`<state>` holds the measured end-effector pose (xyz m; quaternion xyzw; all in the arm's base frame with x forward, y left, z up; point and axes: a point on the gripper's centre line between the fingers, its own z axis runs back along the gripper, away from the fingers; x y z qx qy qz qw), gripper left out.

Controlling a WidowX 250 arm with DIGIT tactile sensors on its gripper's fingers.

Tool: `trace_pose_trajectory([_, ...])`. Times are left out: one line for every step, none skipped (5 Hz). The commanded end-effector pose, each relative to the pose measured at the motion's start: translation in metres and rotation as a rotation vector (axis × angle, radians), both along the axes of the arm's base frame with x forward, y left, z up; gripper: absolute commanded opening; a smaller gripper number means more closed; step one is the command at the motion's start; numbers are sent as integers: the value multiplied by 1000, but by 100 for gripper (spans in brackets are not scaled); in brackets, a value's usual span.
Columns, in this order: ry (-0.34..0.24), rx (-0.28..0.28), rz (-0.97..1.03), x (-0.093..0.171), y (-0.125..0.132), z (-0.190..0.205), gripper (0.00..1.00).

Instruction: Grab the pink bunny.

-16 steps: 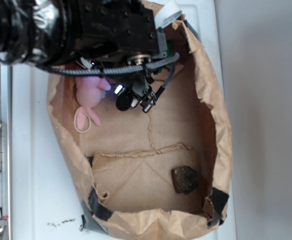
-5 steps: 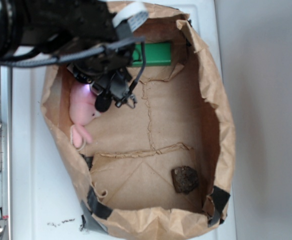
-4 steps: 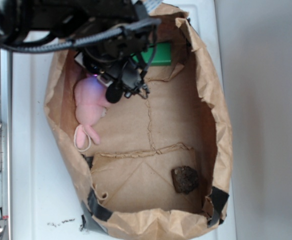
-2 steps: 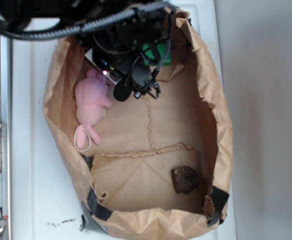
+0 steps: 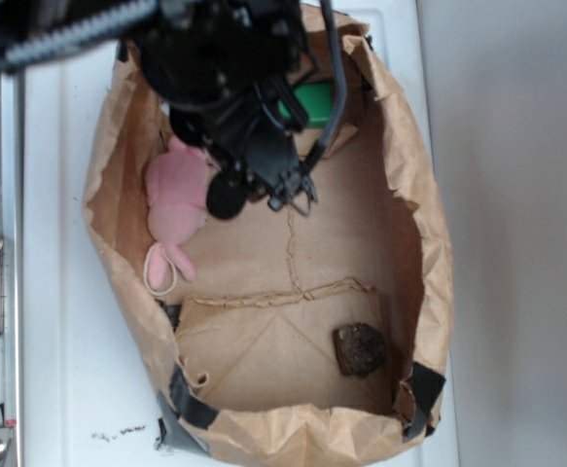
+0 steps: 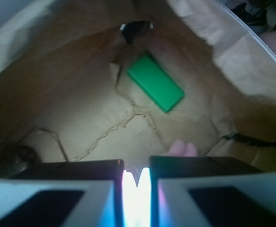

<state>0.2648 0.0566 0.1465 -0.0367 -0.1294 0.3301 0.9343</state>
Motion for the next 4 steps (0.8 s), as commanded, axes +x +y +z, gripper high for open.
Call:
trace_pose_trajectory([-25,13,-23,-4,3,18,0])
trace_pose_trajectory([4,36,-40,-8,9,1,100])
trace_pose_trajectory([-18,51,-154,-14,14,-18,100])
trace_pose_trajectory([-18,65,-173,-14,21,-30,100])
